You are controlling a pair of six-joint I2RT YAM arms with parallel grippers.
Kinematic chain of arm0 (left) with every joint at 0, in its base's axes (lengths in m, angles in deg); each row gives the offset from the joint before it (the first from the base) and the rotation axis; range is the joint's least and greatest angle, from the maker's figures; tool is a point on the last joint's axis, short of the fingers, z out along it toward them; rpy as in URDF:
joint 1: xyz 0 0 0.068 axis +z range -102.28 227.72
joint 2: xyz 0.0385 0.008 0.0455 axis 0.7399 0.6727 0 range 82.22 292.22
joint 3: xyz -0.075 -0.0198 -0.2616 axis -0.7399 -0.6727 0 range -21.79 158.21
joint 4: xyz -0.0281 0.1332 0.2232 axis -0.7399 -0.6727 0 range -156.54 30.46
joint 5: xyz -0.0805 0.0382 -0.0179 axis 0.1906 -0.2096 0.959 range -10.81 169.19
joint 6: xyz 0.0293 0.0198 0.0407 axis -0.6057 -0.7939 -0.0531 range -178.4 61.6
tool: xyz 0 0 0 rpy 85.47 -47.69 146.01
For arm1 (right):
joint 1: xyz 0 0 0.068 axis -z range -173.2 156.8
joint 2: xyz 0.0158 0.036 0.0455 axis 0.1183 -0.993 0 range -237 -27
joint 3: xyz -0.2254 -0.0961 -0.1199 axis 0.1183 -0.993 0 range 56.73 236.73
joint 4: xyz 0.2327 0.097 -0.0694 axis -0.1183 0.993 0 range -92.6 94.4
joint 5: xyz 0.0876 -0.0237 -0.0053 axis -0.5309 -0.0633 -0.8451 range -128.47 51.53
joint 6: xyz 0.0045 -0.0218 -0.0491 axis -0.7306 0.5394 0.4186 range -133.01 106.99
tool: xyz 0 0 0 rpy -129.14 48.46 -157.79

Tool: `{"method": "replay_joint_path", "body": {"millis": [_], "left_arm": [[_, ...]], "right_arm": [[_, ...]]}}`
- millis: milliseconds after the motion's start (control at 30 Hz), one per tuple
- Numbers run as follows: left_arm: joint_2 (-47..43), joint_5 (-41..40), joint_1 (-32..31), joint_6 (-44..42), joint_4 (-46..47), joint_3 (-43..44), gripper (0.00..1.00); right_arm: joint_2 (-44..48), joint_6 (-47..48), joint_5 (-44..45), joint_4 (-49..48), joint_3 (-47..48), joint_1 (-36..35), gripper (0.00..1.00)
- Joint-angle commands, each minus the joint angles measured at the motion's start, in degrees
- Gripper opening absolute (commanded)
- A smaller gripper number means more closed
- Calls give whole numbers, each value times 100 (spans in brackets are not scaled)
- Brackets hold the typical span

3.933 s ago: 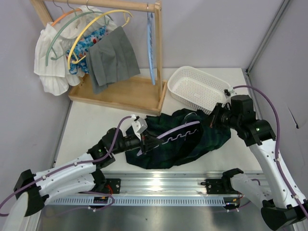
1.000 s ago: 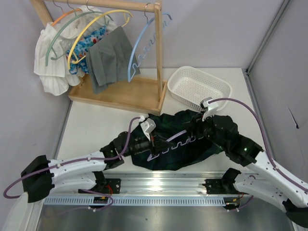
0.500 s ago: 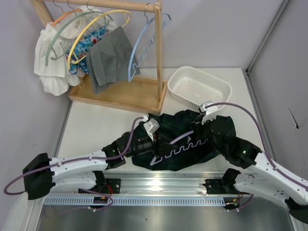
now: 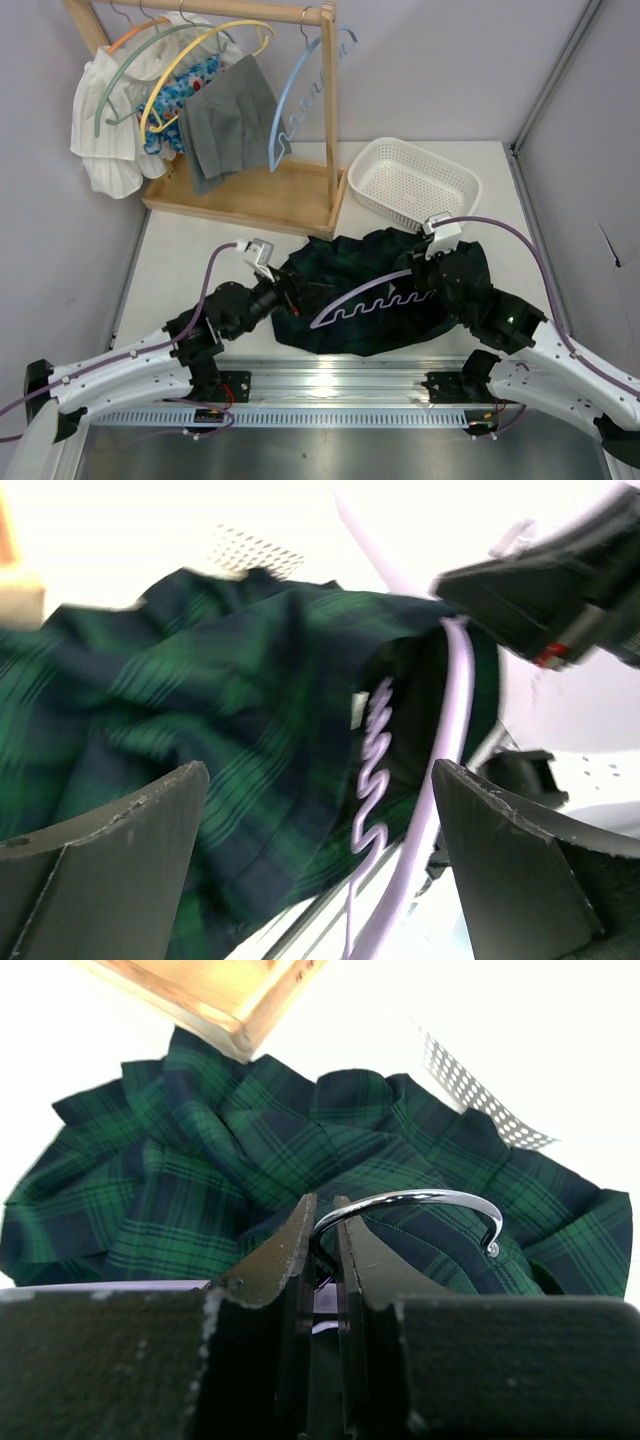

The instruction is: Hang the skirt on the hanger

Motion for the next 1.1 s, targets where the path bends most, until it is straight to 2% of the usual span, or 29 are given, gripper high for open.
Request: {"method": "replay_joint_path", "body": {"millis": [0, 100, 233, 300, 467, 633, 800, 1067], "left_arm": [[-508, -352, 56, 805, -758, -450, 100], [-721, -430, 65, 1016, -1106, -662, 97], [-459, -536, 65, 1026, -1609, -549, 91], [-37, 68, 47, 710, -1295, -549, 83], [763, 808, -5, 463, -434, -724, 75], [703, 1115, -85, 200, 209, -987, 75], [834, 1090, -400, -100, 411, -1058, 74], [1545, 678, -989, -144, 965, -1067, 71]], "right_arm": [[28, 93, 228, -292, -50, 11, 0], [160, 172, 289, -169, -33, 11, 0], [213, 155, 552, 200, 2, 11, 0], [257, 93, 579, 332, 37, 2, 0], [450, -38, 536, 683, 143, 54, 0], [626, -109, 307, 859, 126, 160, 0], [688, -47, 96, 807, 108, 344, 0], [600, -47, -396, 605, 99, 740, 0]]}}
